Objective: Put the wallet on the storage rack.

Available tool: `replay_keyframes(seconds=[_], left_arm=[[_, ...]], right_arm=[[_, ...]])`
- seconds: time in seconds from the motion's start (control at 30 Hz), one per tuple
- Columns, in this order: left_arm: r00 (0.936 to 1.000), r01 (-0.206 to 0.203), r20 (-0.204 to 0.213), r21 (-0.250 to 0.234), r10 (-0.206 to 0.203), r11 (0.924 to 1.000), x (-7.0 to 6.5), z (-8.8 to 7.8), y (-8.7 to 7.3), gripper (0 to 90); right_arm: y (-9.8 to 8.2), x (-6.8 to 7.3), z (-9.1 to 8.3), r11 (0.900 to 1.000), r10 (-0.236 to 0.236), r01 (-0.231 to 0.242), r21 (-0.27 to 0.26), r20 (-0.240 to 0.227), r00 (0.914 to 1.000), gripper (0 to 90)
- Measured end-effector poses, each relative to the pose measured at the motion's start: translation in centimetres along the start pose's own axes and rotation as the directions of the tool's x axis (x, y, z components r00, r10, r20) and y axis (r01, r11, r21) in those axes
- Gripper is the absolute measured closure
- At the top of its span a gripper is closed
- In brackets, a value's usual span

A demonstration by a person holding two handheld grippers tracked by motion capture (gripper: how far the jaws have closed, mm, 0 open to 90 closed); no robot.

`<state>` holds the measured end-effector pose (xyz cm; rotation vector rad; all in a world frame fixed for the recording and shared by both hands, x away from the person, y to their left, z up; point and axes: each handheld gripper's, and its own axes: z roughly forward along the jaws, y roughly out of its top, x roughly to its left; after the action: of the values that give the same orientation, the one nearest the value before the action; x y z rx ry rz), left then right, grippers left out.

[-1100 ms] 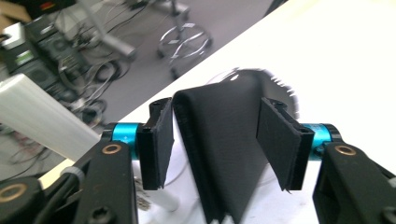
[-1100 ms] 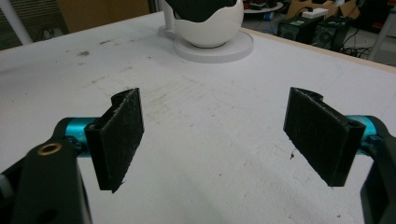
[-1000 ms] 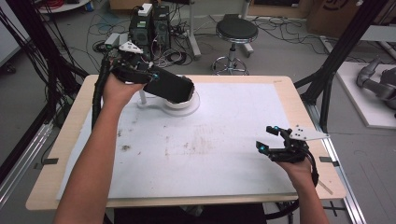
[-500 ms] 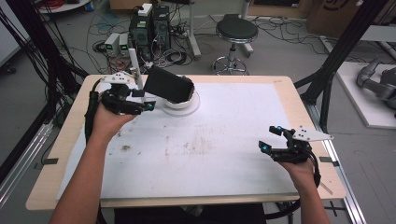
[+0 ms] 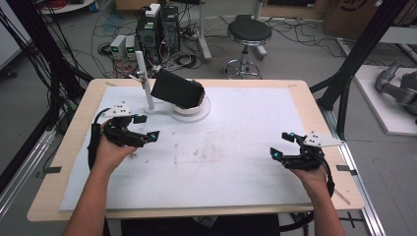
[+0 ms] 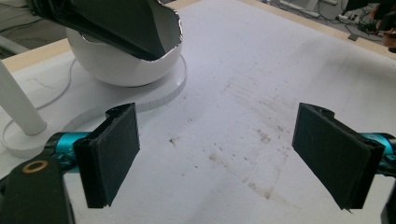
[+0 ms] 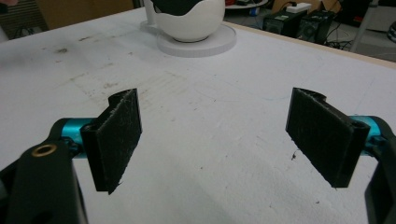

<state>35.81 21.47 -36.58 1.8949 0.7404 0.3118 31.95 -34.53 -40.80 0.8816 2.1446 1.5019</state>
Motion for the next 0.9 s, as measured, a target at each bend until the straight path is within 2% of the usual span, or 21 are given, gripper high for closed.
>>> replay_keyframes(seconds=[0.3, 0.5, 0.7, 0.73, 0.9], left_arm=[[0.9994, -0.005, 0.034, -0.042, 0.006, 0.9991, -0.8, 0.0, -2.0, 11.0], [0.9995, -0.012, 0.027, -0.055, 0.014, 0.9984, -1.0, -0.3, -2.4, 10.8], [0.999, -0.024, 0.036, -0.053, 0.026, 0.9983, -1.3, -0.1, -2.4, 10.8], [0.9988, -0.036, 0.031, -0.041, 0.037, 0.9985, -1.4, 0.2, -2.3, 10.8], [0.999, -0.035, 0.028, -0.033, 0.036, 0.9988, -1.4, 0.4, -2.3, 10.8]], right_arm=[[-0.3, -0.3, 0.1, 0.999, 0.03, -0.03, 0.012, 0.013, 0.9995, 18.7], [-0.5, -0.4, 0.1, 0.999, 0.038, -0.038, 0.024, 0.028, 0.9989, 18.7], [-0.5, -0.3, 0.0, 0.999, 0.034, -0.035, 0.026, 0.03, 0.999, 18.7], [-0.6, -0.3, 0.0, 0.999, 0.04, -0.041, 0.021, 0.026, 0.9989, 18.7], [-0.8, -0.2, 0.0, 0.999, 0.05, -0.05, 0.019, 0.02, 0.9986, 18.7]])
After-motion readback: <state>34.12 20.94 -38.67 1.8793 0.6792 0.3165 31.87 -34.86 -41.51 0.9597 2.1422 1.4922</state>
